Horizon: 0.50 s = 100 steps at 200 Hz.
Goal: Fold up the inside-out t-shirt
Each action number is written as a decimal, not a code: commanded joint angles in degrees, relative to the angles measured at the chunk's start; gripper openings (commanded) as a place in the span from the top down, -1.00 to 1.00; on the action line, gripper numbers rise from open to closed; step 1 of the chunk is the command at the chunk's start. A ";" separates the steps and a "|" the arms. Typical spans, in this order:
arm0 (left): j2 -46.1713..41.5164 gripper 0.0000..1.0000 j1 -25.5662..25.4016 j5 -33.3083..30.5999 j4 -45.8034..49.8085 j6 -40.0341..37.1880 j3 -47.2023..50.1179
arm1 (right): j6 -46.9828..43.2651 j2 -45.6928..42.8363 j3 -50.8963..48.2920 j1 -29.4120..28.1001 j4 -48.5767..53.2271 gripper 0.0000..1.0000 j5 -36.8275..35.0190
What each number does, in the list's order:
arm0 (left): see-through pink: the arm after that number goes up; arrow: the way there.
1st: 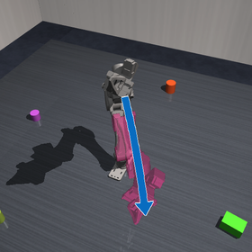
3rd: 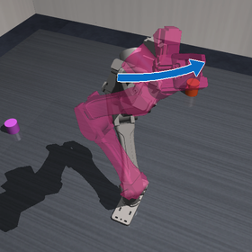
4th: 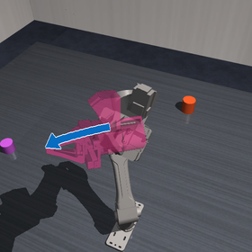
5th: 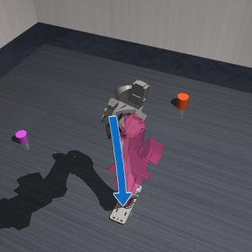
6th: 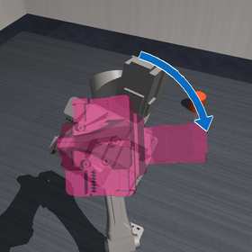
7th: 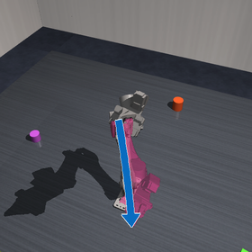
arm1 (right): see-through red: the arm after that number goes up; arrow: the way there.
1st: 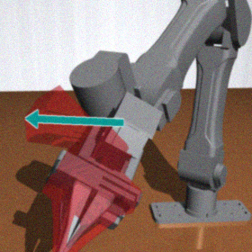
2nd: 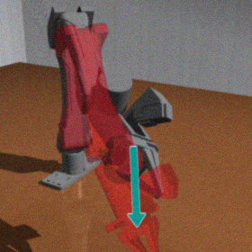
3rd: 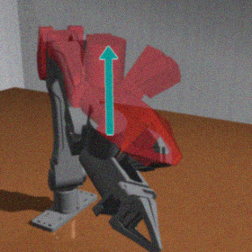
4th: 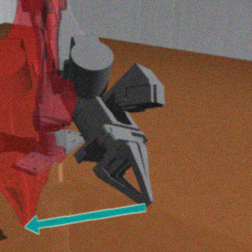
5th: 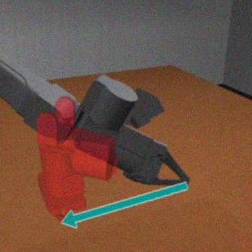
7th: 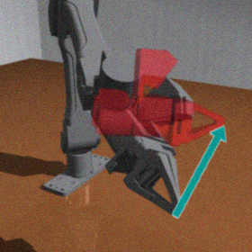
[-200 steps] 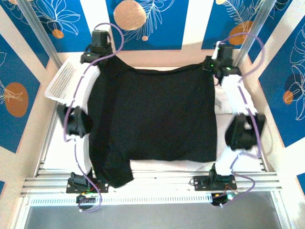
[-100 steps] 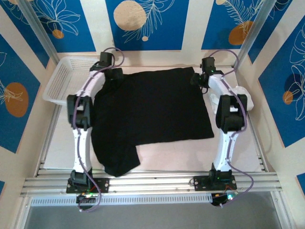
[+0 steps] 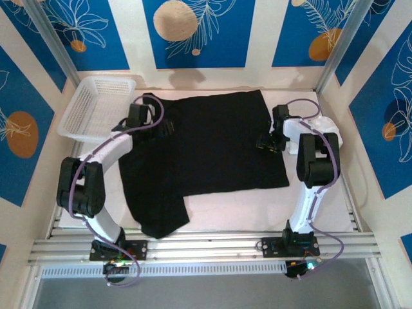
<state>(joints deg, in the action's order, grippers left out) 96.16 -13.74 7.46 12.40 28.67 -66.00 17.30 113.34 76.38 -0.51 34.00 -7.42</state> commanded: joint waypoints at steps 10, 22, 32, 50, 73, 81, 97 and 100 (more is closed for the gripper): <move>-2.21 -0.68 -0.45 1.11 -0.72 2.23 4.83 | 0.66 -1.10 -4.30 2.07 7.53 -0.02 -4.42; -3.61 -0.68 -0.41 1.60 -0.98 2.90 6.88 | 1.43 -2.55 -6.24 2.96 8.52 -0.01 -7.48; -5.04 -0.68 -0.48 2.47 -0.98 2.95 8.46 | 1.88 -4.32 -7.64 4.12 8.36 -0.01 -9.44; -8.03 -0.69 -0.68 2.35 -0.50 2.80 10.90 | 1.68 -7.02 -7.73 5.99 7.49 -0.02 -6.47; -11.71 -0.70 -0.85 1.95 2.28 1.71 12.69 | 3.00 -13.47 -8.16 4.52 6.22 -0.10 -2.70; -13.16 -0.71 -1.02 1.64 3.09 1.66 13.72 | 3.86 -16.03 -9.12 3.55 6.24 -0.12 -2.06; -16.13 -0.71 -1.45 2.42 4.42 1.62 15.60 | 6.49 -20.81 -12.49 2.18 7.19 -0.15 -1.54; -16.69 -0.72 -1.65 2.46 4.65 1.68 15.89 | 6.98 -21.54 -13.43 1.95 7.35 -0.15 -1.47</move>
<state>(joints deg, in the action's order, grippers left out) 83.68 -14.52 8.60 13.34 30.74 -52.66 19.94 99.92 66.74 4.01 38.83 -11.60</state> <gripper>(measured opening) 0.857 0.569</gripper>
